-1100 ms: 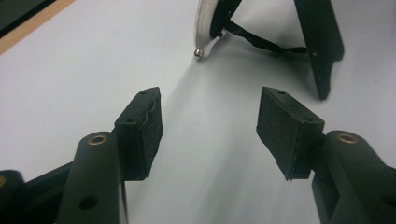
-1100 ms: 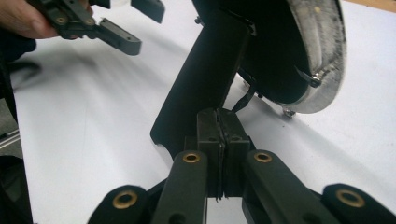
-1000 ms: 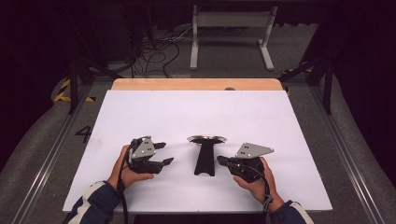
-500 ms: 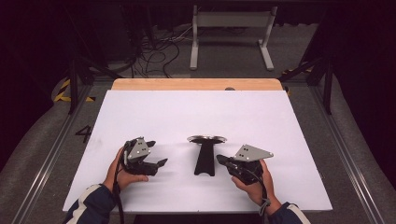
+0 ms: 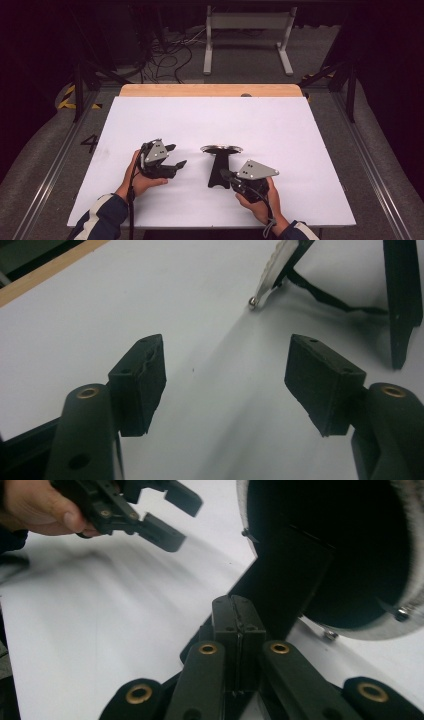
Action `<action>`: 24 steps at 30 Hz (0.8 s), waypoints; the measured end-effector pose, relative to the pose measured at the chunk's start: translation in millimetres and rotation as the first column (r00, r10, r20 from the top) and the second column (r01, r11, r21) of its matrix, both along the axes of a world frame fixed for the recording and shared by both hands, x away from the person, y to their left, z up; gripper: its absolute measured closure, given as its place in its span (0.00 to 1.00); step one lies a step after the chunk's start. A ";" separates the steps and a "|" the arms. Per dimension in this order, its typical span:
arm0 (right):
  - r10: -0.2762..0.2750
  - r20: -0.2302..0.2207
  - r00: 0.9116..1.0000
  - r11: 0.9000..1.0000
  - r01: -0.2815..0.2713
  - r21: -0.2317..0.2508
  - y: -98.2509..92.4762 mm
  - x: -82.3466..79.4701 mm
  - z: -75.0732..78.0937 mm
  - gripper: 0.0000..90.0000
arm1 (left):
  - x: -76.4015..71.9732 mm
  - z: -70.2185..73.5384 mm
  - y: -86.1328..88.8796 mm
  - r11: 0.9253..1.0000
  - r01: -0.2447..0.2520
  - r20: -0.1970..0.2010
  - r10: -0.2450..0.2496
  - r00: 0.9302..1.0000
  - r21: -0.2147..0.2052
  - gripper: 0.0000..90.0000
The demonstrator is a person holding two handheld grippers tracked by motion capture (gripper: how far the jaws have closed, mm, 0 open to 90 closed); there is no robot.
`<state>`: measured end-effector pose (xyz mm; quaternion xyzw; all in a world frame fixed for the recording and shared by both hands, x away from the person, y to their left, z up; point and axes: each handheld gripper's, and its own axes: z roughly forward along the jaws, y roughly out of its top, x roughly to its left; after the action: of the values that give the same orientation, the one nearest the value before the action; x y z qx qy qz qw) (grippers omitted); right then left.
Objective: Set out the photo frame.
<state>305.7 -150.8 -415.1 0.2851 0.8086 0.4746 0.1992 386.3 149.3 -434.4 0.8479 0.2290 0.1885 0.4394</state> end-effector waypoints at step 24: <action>-0.051 0.003 0.999 0.995 0.051 -0.086 58.9 0.9 -32.7 1.00 | 29.4 -3.7 -67.2 0.991 0.136 0.007 -0.136 0.991 -0.013 0.61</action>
<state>306.5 -91.9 -447.8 0.2967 0.8206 0.4343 0.2236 415.7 82.1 -438.1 0.8581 0.1705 0.1590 0.4575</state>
